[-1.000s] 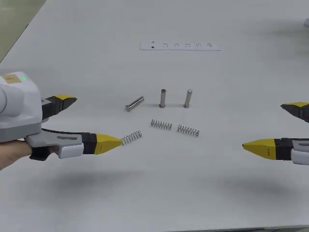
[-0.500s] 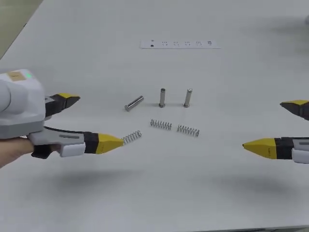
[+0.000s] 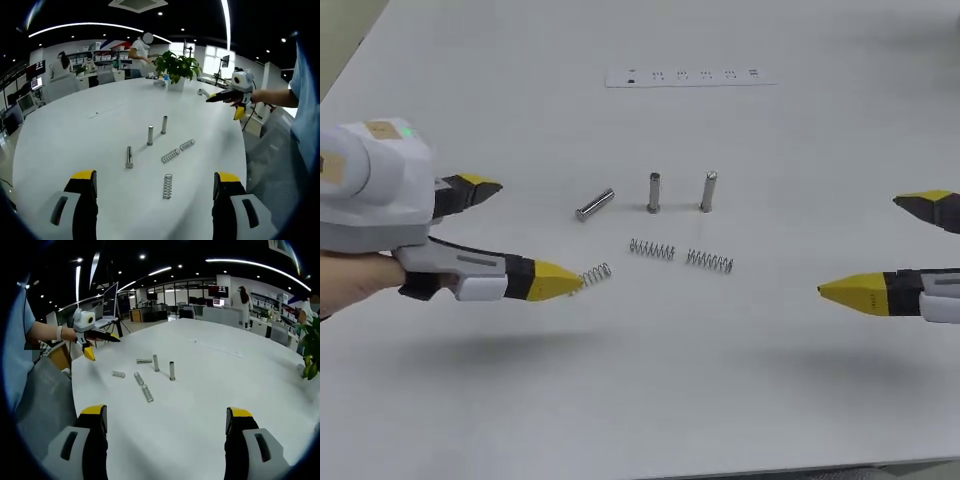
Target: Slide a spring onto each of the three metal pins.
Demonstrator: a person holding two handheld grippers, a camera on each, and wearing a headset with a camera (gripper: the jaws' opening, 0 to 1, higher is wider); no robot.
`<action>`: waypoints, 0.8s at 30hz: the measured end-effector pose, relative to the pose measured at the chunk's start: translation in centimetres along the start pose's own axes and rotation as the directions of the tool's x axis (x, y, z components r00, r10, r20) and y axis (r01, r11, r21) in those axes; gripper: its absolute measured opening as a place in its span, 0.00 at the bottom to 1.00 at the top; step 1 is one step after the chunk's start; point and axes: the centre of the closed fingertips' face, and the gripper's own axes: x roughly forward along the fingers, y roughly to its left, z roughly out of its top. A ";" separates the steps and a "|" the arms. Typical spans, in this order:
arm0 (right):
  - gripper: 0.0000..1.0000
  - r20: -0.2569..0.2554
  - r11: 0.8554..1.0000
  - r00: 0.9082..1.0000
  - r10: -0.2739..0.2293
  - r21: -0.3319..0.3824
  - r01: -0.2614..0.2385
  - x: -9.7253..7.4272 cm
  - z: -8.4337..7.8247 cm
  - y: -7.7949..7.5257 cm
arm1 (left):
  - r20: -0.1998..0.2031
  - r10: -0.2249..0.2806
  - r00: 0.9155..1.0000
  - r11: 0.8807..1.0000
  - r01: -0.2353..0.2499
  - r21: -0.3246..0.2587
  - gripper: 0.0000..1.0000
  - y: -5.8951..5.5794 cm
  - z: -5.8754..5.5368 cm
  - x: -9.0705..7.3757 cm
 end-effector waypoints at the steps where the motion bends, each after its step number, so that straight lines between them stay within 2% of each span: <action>1: 0.98 -0.001 1.000 1.000 0.001 0.000 -0.001 0.1 0.0 0.0 | -0.004 -0.005 1.000 1.000 0.005 0.005 0.94 0.0 0.1 0.2; 6: 0.98 -0.003 1.000 1.000 0.005 0.003 -0.005 0.3 -0.3 -0.1 | -0.020 -0.017 1.000 1.000 0.017 0.014 0.93 0.2 0.5 1.2; 11: 0.98 -0.027 1.000 1.000 0.006 -0.011 -0.006 0.5 -1.0 -0.1 | -0.058 -0.032 0.998 0.999 0.034 0.029 0.91 0.4 0.2 2.1; 24: 0.98 -0.025 1.000 1.000 0.010 0.000 -0.010 0.9 -1.2 0.0 | -0.117 -0.054 0.992 0.997 0.061 0.051 0.88 1.3 0.2 4.0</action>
